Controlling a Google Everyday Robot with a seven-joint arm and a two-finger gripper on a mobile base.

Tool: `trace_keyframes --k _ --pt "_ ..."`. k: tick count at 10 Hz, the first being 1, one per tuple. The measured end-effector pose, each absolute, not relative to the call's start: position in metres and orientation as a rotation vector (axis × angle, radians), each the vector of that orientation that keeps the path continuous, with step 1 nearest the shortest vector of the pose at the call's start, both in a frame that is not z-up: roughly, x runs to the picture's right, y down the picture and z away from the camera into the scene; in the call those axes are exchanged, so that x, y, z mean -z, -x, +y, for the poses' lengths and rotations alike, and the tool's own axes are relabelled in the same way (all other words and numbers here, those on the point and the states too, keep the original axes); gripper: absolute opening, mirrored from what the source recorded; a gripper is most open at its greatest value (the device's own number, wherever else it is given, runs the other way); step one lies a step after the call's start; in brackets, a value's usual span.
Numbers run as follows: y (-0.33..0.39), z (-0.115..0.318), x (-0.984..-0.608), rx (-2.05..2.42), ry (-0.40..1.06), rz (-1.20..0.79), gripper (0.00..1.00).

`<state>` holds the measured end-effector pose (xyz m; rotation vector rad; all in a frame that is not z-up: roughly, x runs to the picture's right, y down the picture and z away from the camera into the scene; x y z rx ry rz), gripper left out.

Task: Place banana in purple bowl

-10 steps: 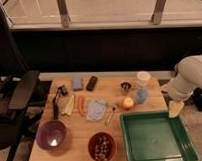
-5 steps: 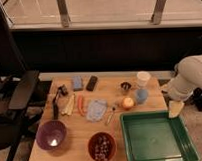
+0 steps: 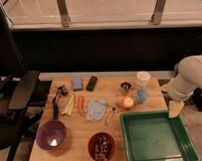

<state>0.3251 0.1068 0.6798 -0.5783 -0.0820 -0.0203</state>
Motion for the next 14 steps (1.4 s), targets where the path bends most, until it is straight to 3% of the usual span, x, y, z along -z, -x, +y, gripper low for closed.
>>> trace_keyframes --k 5,8,9,11,14 --pt "-0.326 0.106 -0.679 0.034 0.574 -0.076 0.8" --pt "-0.309 0.076 -0.684 0.207 0.544 -0.105 0.8" --pt "-0.24 0.039 -0.698 0.501 0.512 -0.178 0.8" --pt "-0.185 0.029 -0.697 0.629 0.473 -0.246 0.8" --pt "-0.156 0.024 -0.689 0.657 0.434 -0.288 0.8"
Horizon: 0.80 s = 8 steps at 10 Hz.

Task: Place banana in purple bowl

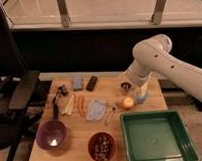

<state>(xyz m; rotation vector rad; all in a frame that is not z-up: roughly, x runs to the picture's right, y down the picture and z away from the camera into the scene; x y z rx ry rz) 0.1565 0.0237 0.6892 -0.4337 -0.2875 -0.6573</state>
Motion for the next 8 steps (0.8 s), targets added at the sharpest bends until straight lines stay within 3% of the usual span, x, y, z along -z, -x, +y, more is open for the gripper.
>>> trace_keyframes --k 4,8 --pt "-0.157 0.026 -0.692 0.691 0.447 -0.288 0.8" --pt "-0.094 0.015 -0.709 0.818 0.406 -0.359 0.8"
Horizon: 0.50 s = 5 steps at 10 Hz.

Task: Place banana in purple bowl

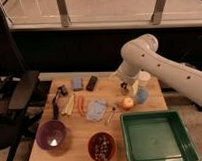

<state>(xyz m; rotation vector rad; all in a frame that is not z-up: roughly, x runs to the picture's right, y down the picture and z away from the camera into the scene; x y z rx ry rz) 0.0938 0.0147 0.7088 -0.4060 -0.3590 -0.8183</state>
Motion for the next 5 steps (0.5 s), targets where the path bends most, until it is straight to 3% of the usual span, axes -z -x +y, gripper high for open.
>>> trace_keyframes --k 5 --pt "0.024 0.014 -0.747 0.903 0.381 -0.552 0.8"
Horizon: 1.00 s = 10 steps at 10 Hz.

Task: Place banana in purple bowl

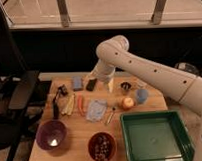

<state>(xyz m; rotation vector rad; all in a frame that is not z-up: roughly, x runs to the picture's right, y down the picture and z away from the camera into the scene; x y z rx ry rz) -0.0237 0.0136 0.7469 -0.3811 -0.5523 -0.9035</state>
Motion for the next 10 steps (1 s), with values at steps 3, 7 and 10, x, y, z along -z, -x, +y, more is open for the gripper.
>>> trace_keyframes --k 3,7,10 --pt "0.075 0.027 -0.765 0.927 0.393 -0.656 0.8" --pt "0.105 0.05 -0.791 0.865 0.437 -0.788 0.8" --pt "0.103 0.05 -0.791 0.863 0.438 -0.785 0.8"
